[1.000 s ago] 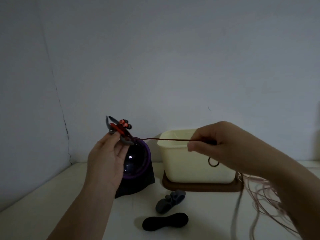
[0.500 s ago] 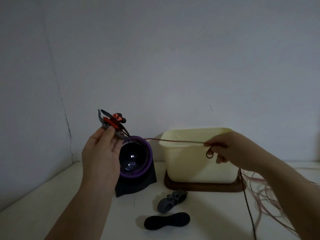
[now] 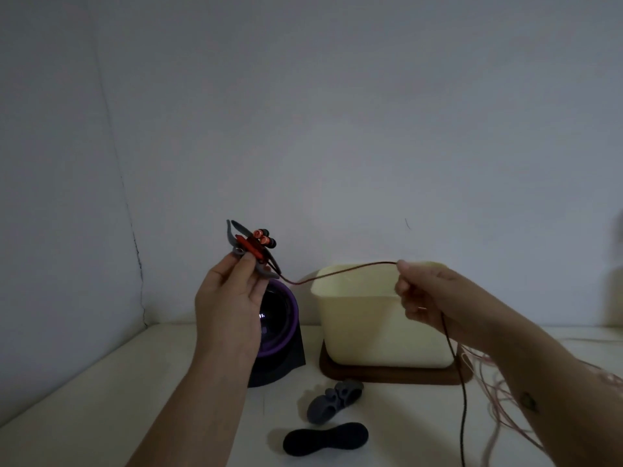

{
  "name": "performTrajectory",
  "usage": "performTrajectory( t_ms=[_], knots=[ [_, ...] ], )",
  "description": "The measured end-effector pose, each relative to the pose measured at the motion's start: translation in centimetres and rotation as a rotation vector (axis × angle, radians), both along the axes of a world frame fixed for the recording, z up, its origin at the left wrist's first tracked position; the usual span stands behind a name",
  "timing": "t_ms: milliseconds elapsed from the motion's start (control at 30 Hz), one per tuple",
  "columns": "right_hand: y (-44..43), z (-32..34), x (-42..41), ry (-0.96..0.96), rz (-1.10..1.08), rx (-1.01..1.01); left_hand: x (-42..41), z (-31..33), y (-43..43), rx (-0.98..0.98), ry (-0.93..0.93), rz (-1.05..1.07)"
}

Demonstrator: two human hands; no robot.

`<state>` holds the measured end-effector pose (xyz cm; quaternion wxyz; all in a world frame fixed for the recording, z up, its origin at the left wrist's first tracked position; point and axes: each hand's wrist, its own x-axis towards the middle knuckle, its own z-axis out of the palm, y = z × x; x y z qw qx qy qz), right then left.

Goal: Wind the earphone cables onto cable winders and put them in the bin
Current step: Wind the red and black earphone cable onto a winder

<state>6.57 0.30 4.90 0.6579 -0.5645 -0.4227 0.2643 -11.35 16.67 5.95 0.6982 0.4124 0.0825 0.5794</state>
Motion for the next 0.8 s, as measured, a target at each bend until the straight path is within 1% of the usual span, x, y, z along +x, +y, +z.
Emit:
performTrajectory(
  t_ms=[100, 267, 333, 433, 567, 600, 700, 733, 800],
  knots=[
    [-0.1, 2.4, -0.7, -0.165, -0.076, -0.067, 0.1, 3.5, -1.0, 0.012, -0.044, -0.048],
    [0.0, 8.5, -2.4, -0.506, -0.293, -0.14, -0.5, 10.6, -2.8, 0.133, -0.085, -0.08],
    [-0.4, 11.2, -2.8, -0.575, -0.329, -0.141, -1.3, 13.1, -3.5, 0.178, -0.105, -0.074],
    [-1.4, 13.7, -2.6, -0.545, -0.336, -0.175, -3.0, 15.8, -3.6, 0.174, -0.167, -0.028],
    [-2.9, 13.9, -1.6, -0.463, -0.292, -0.271, -5.5, 17.0, -3.3, 0.148, -0.205, 0.056],
    [-2.8, 13.5, -1.3, -0.476, -0.281, -0.327, -5.6, 16.9, -3.3, 0.14, -0.206, 0.073],
    [-2.7, 11.3, -0.5, -0.608, -0.266, -0.593, -6.4, 17.2, -3.8, 0.122, -0.241, 0.106],
    [-2.7, 10.3, -0.1, -0.598, -0.239, -0.643, -6.6, 17.5, -3.8, 0.12, -0.252, 0.108],
    [-2.9, 8.5, 0.5, -0.439, -0.165, -0.635, -7.0, 18.1, -3.9, 0.127, -0.265, 0.115]
  ],
)
